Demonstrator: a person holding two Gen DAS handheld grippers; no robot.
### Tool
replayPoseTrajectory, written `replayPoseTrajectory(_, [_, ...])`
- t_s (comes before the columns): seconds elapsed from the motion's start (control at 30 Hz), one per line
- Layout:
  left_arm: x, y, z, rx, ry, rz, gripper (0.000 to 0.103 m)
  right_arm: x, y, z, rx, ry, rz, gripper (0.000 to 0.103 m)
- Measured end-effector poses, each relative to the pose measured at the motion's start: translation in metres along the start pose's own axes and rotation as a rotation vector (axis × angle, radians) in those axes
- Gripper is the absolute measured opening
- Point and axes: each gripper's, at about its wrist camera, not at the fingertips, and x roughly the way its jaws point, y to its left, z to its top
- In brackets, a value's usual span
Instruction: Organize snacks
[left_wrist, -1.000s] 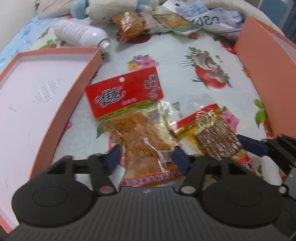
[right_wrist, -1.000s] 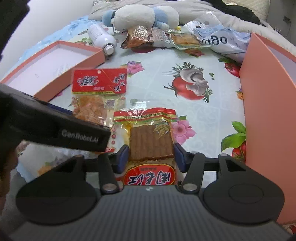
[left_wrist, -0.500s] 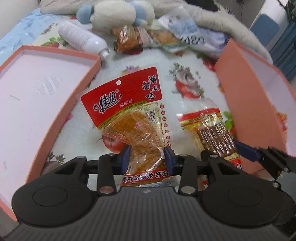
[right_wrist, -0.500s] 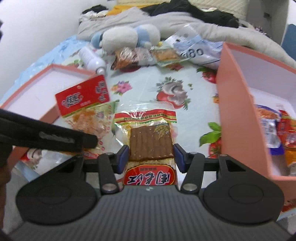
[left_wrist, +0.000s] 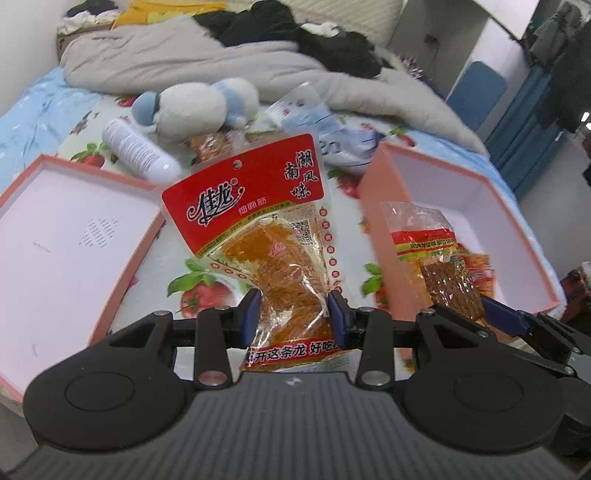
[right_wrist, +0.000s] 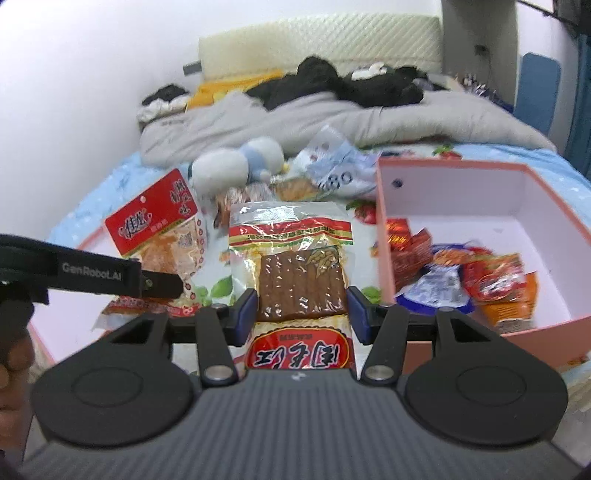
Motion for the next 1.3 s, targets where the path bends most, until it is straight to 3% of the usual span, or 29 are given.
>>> replayPoseTrajectory(0.27, [-0.033,-0.037,-0.008,0.047,-0.032,-0.068,0.044,-0.041,-0.017,0.004,0.031,-0.061,-0.039,0.054])
replayPoseTrajectory(0.63, [-0.041,-0.086,-0.014,0.124,-0.036,-0.162,0.044,-0.071,-0.05,-0.003,0.094,-0.079,-0.115,0.054])
replayPoseTrajectory(1.0, [0.001,-0.127,0.015,0.178,0.001,-0.199,0.044,-0.057,-0.092,0.009,0.158,-0.083,-0.158,0.055])
replayPoseTrajectory(1.3, [0.068,-0.162,0.052,0.201,0.068,-0.228,0.045,-0.015,-0.144,0.026,0.218,-0.039,-0.198,0.055])
